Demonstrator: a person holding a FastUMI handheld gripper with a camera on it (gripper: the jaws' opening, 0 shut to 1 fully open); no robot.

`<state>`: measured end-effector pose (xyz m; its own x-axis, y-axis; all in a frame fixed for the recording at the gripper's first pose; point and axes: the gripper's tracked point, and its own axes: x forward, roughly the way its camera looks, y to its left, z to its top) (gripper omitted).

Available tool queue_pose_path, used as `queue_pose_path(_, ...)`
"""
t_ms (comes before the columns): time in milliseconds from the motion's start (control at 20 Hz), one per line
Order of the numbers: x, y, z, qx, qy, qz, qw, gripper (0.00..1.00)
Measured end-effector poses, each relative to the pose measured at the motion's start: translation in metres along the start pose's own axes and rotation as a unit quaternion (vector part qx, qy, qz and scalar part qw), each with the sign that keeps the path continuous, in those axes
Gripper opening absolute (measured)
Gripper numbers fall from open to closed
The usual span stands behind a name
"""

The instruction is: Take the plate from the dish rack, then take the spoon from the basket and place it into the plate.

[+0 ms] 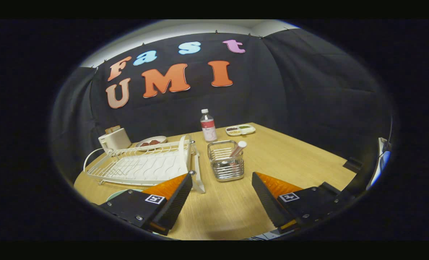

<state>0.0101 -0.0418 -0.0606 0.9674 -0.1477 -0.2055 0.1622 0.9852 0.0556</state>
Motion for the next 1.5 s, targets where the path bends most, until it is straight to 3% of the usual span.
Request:
queue_pose_path(300,0.032,-0.013,0.043,0.014,-0.053,0.011,0.998,0.96)
queue_pose_path(400,0.042,-0.011,0.044,0.0,-0.056,0.013,0.998,0.89)
queue_pose_path(600,0.059,-0.002,0.04,-0.018,-0.047,0.022,0.999,0.66)
queue_pose_path(850,0.071,-0.001,0.038,-0.022,-0.043,0.014,0.999,0.27)
queue_pose_path(1000,0.071,0.006,0.037,-0.025,-0.039,0.024,0.999,0.15)
queue_pose_path(1250,0.065,0.02,0.041,-0.042,-0.044,0.036,0.997,0.07)
queue_pose_path(1500,0.054,0.026,0.056,-0.053,-0.061,0.035,0.996,0.07)
